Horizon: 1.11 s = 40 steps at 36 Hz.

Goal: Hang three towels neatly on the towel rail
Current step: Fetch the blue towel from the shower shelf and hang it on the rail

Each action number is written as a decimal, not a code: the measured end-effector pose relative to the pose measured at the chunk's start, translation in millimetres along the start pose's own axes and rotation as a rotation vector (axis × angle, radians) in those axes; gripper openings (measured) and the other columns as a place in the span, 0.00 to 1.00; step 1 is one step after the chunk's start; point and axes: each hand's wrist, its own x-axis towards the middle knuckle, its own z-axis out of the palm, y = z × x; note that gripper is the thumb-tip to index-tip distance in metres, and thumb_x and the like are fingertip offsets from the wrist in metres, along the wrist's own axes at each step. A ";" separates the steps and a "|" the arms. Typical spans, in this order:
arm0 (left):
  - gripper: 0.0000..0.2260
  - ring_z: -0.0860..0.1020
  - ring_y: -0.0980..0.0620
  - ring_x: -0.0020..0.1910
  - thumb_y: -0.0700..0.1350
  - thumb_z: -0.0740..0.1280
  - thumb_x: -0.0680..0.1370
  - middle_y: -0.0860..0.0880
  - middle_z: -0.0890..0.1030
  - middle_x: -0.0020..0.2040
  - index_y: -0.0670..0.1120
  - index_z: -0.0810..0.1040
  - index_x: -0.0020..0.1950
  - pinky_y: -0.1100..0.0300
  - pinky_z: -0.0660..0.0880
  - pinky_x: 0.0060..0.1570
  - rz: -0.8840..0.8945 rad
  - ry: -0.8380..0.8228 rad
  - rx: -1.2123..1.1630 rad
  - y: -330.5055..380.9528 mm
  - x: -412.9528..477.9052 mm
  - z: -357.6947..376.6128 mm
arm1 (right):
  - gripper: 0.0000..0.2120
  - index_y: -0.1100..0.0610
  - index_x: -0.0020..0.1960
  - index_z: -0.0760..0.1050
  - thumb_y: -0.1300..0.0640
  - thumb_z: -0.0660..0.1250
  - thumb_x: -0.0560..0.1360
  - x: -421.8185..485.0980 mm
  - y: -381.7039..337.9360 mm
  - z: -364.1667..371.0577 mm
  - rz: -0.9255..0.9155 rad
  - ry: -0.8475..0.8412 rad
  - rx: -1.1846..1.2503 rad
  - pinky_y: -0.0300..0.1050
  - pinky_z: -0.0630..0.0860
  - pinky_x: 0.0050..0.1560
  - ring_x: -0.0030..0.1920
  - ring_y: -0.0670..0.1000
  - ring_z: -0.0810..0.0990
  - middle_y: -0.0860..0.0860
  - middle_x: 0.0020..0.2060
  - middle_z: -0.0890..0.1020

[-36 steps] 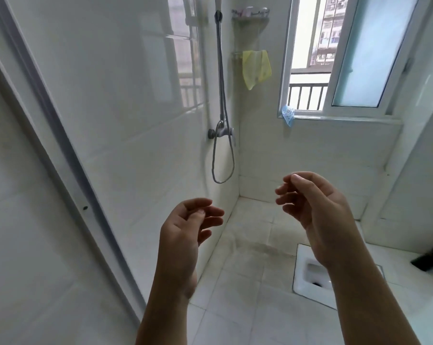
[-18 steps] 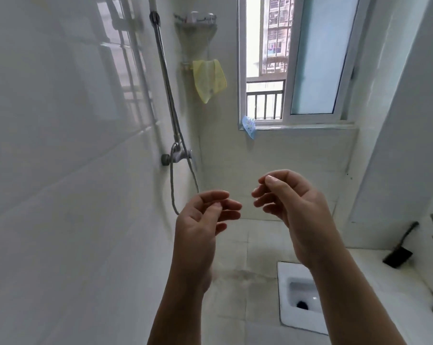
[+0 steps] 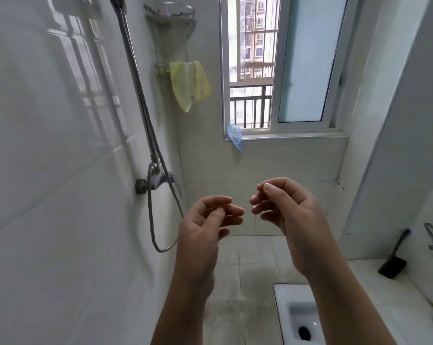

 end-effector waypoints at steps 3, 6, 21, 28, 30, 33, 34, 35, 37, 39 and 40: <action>0.11 0.82 0.56 0.36 0.37 0.56 0.78 0.51 0.84 0.35 0.46 0.77 0.45 0.59 0.71 0.40 0.020 -0.026 -0.013 -3.0 47.8 -16.4 | 0.09 0.56 0.40 0.76 0.61 0.60 0.76 42.2 15.3 21.3 -0.034 0.027 0.015 0.36 0.75 0.35 0.32 0.45 0.79 0.48 0.30 0.82; 0.11 0.82 0.56 0.37 0.37 0.57 0.78 0.52 0.84 0.35 0.47 0.77 0.46 0.60 0.71 0.40 0.038 -0.047 -0.006 -5.4 94.6 -33.2 | 0.09 0.56 0.39 0.75 0.61 0.59 0.76 83.8 28.8 43.0 -0.050 0.038 0.024 0.36 0.75 0.35 0.32 0.45 0.79 0.48 0.29 0.82; 0.13 0.81 0.58 0.35 0.35 0.58 0.78 0.51 0.84 0.35 0.49 0.77 0.42 0.59 0.69 0.39 0.000 -0.131 -0.056 -63.0 287.8 -20.7 | 0.08 0.57 0.40 0.76 0.61 0.61 0.76 253.0 96.2 38.9 -0.052 0.192 -0.022 0.37 0.73 0.34 0.31 0.45 0.79 0.49 0.29 0.82; 0.11 0.80 0.59 0.34 0.35 0.58 0.77 0.52 0.84 0.34 0.47 0.76 0.43 0.59 0.69 0.38 -0.017 -0.120 -0.072 -104.6 377.9 29.6 | 0.09 0.55 0.38 0.76 0.61 0.61 0.75 346.1 134.7 -9.5 -0.053 0.198 -0.027 0.33 0.73 0.32 0.30 0.45 0.79 0.49 0.29 0.82; 0.11 0.80 0.59 0.33 0.35 0.57 0.77 0.52 0.84 0.33 0.47 0.76 0.43 0.60 0.69 0.37 -0.014 -0.106 -0.071 -115.0 406.8 49.1 | 0.09 0.55 0.38 0.76 0.61 0.62 0.75 378.1 145.1 -26.4 -0.039 0.195 -0.039 0.33 0.72 0.31 0.30 0.44 0.79 0.48 0.29 0.82; 0.10 0.80 0.60 0.32 0.35 0.58 0.77 0.53 0.84 0.33 0.47 0.75 0.44 0.61 0.69 0.37 -0.012 -0.092 -0.064 -126.5 453.1 79.8 | 0.07 0.56 0.39 0.75 0.60 0.62 0.75 428.1 157.0 -51.1 -0.005 0.190 -0.061 0.34 0.72 0.32 0.29 0.44 0.78 0.47 0.28 0.82; 0.10 0.80 0.60 0.32 0.35 0.58 0.77 0.54 0.84 0.33 0.47 0.75 0.44 0.61 0.69 0.37 -0.014 -0.085 -0.061 -130.1 468.3 88.6 | 0.07 0.56 0.39 0.75 0.60 0.62 0.75 444.1 160.5 -58.7 0.005 0.187 -0.066 0.34 0.71 0.32 0.29 0.44 0.78 0.47 0.28 0.82; 0.10 0.80 0.61 0.32 0.35 0.58 0.77 0.54 0.84 0.33 0.47 0.75 0.44 0.61 0.69 0.37 -0.011 -0.076 -0.060 -133.7 483.4 96.1 | 0.07 0.56 0.39 0.75 0.60 0.62 0.75 459.6 164.2 -66.3 0.010 0.185 -0.068 0.34 0.71 0.33 0.29 0.44 0.78 0.47 0.27 0.82; 0.10 0.80 0.61 0.32 0.35 0.58 0.77 0.54 0.84 0.33 0.47 0.76 0.44 0.61 0.69 0.37 0.003 -0.044 -0.055 -143.0 513.1 109.0 | 0.07 0.56 0.39 0.75 0.60 0.62 0.75 491.4 173.6 -80.7 0.014 0.180 -0.072 0.36 0.71 0.33 0.29 0.44 0.78 0.47 0.28 0.82; 0.10 0.80 0.60 0.33 0.35 0.58 0.77 0.54 0.84 0.33 0.47 0.76 0.44 0.60 0.69 0.37 0.003 -0.018 -0.047 -151.3 533.6 115.1 | 0.07 0.55 0.40 0.76 0.60 0.63 0.75 513.1 182.6 -88.7 0.027 0.174 -0.059 0.37 0.71 0.34 0.29 0.44 0.78 0.47 0.28 0.82; 0.10 0.80 0.60 0.33 0.35 0.58 0.77 0.54 0.84 0.34 0.47 0.76 0.44 0.60 0.69 0.37 -0.001 -0.008 -0.042 -156.7 544.2 118.0 | 0.06 0.55 0.39 0.76 0.60 0.63 0.75 524.7 189.4 -92.8 0.037 0.170 -0.053 0.38 0.71 0.35 0.29 0.44 0.78 0.47 0.28 0.82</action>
